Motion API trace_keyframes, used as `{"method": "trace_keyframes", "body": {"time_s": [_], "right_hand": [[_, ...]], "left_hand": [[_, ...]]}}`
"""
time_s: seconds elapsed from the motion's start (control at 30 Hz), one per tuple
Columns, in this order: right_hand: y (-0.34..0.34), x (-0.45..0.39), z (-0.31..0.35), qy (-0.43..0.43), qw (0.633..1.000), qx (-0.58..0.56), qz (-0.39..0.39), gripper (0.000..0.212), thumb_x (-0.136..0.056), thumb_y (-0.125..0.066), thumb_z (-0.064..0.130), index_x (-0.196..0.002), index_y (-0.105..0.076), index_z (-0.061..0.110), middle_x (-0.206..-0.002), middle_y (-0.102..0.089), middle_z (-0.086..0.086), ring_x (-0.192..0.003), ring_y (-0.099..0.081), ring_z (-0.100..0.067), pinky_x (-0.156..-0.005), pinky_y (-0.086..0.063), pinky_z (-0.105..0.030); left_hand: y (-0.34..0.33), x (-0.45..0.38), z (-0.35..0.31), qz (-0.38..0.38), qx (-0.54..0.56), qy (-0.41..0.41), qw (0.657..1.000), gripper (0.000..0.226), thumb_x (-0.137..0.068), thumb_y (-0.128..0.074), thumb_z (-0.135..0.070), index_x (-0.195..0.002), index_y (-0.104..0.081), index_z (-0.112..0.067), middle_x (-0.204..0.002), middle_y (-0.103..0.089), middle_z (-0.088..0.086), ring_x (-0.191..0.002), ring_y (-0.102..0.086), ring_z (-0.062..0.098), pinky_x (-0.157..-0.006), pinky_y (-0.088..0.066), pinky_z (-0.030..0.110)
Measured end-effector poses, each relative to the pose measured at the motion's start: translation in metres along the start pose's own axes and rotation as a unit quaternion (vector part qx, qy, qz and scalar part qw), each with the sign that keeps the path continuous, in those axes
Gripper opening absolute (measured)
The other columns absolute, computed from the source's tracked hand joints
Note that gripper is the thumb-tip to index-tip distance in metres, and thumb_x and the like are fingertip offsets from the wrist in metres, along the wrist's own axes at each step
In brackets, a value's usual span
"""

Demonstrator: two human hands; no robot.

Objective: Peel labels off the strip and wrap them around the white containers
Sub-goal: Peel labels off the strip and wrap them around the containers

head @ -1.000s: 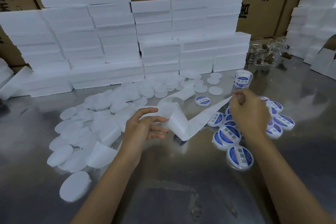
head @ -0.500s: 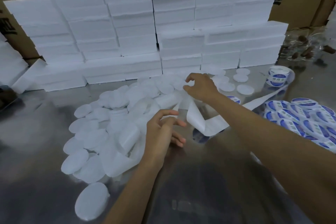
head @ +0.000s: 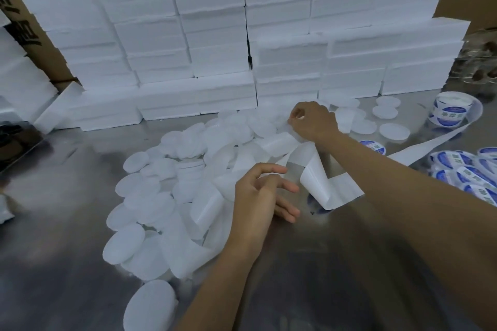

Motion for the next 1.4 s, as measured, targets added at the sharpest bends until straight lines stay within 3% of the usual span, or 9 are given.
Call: {"method": "trace_keyframes", "body": {"time_s": [0.2, 0.37, 0.57, 0.73, 0.87, 1.03, 1.2, 1.27, 1.4], "right_hand": [[0.043, 0.015, 0.015, 0.023, 0.996, -0.073, -0.033, 0.011, -0.096, -0.043, 0.008, -0.101, -0.052, 0.012, -0.078, -0.055, 0.003, -0.090, -0.056, -0.028, -0.088, -0.040, -0.038], [0.080, 0.056, 0.037, 0.030, 0.972, -0.231, 0.032, 0.014, -0.096, -0.051, 0.019, -0.087, -0.062, 0.018, -0.076, -0.068, 0.003, -0.055, -0.059, -0.001, -0.054, -0.045, -0.015], [0.090, 0.137, 0.046, 0.045, 0.941, -0.287, 0.173, 0.016, -0.095, -0.060, 0.020, -0.093, -0.071, 0.008, -0.082, -0.074, -0.005, -0.072, -0.070, -0.015, -0.072, -0.059, -0.026], [0.089, 0.178, 0.031, 0.030, 0.920, -0.344, 0.185, 0.015, -0.093, -0.067, 0.021, -0.095, -0.072, 0.007, -0.088, -0.075, -0.007, -0.077, -0.073, -0.017, -0.073, -0.059, -0.024], [0.100, 0.180, -0.013, -0.007, 0.969, -0.247, 0.010, 0.006, -0.091, -0.065, 0.024, -0.093, -0.068, 0.019, -0.093, -0.069, 0.010, -0.090, -0.065, -0.010, -0.077, -0.049, -0.023], [0.060, 0.196, -0.035, 0.027, 0.990, 0.034, 0.137, 0.071, -0.070, -0.058, 0.069, -0.129, -0.053, 0.030, -0.133, -0.053, 0.008, -0.130, -0.042, -0.018, -0.107, -0.033, -0.039], [0.056, 0.201, -0.017, 0.114, 0.992, 0.021, 0.058, 0.012, -0.089, -0.061, 0.046, -0.090, -0.066, 0.036, -0.098, -0.065, 0.014, -0.107, -0.054, -0.016, -0.098, -0.034, -0.039], [0.059, 0.200, -0.015, 0.101, 0.994, -0.018, 0.040, 0.023, -0.092, -0.059, 0.034, -0.070, -0.063, 0.028, -0.076, -0.065, 0.009, -0.084, -0.060, -0.017, -0.080, -0.041, -0.034], [0.057, 0.200, -0.019, 0.040, 0.983, -0.157, 0.087, 0.016, -0.095, -0.056, 0.029, -0.091, -0.070, 0.022, -0.086, -0.072, 0.009, -0.082, -0.066, -0.008, -0.077, -0.053, -0.030]], "left_hand": [[0.001, 0.003, -0.003, -0.007, 0.009, 0.004, 1.000, 0.026, -0.099, -0.042, -0.001, -0.105, -0.066, -0.007, -0.081, -0.074, 0.013, -0.051, -0.064, 0.024, -0.044, -0.051, 0.028], [-0.002, 0.010, -0.012, -0.019, 0.046, 0.001, 0.999, 0.017, -0.101, -0.057, -0.018, -0.108, -0.066, -0.007, -0.083, -0.073, 0.017, -0.054, -0.065, 0.026, -0.047, -0.054, 0.029], [-0.019, 0.025, -0.026, -0.006, 0.040, -0.022, 0.999, 0.035, -0.093, -0.062, -0.051, -0.116, -0.062, -0.024, -0.095, -0.078, 0.002, -0.078, -0.076, 0.025, -0.061, -0.061, 0.033], [-0.025, 0.038, -0.040, 0.001, -0.002, -0.092, 0.996, 0.016, -0.098, -0.064, -0.032, -0.097, -0.069, -0.047, -0.090, -0.072, -0.030, -0.081, -0.073, -0.001, -0.057, -0.054, 0.011], [-0.013, 0.036, -0.036, -0.032, 0.035, -0.084, 0.995, 0.021, -0.100, -0.061, -0.013, -0.114, -0.068, -0.026, -0.109, -0.075, -0.001, -0.095, -0.075, 0.021, -0.067, -0.061, 0.028], [-0.009, 0.035, -0.037, -0.039, 0.021, -0.080, 0.996, 0.026, -0.105, -0.049, -0.010, -0.125, -0.061, -0.021, -0.106, -0.076, -0.001, -0.095, -0.075, 0.016, -0.070, -0.060, 0.026], [-0.008, 0.037, -0.035, -0.048, -0.022, -0.085, 0.995, 0.024, -0.106, -0.047, -0.012, -0.114, -0.062, -0.028, -0.106, -0.073, -0.001, -0.091, -0.074, 0.010, -0.070, -0.058, 0.020], [-0.006, 0.037, -0.036, -0.057, -0.032, -0.093, 0.993, 0.025, -0.101, -0.054, -0.009, -0.114, -0.061, -0.029, -0.108, -0.073, 0.000, -0.091, -0.074, 0.011, -0.076, -0.060, 0.025], [-0.005, 0.036, -0.038, -0.069, -0.062, -0.107, 0.990, 0.034, -0.090, -0.072, -0.015, -0.114, -0.061, -0.036, -0.108, -0.072, -0.010, -0.107, -0.068, 0.012, -0.099, -0.055, 0.040]]}}
Point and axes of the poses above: each hand's wrist, its own x-axis away from the middle knuckle, its own y-axis out of the back of the hand, z = x × y, the point moved 8 cm from there along -x, towards the middle knuckle
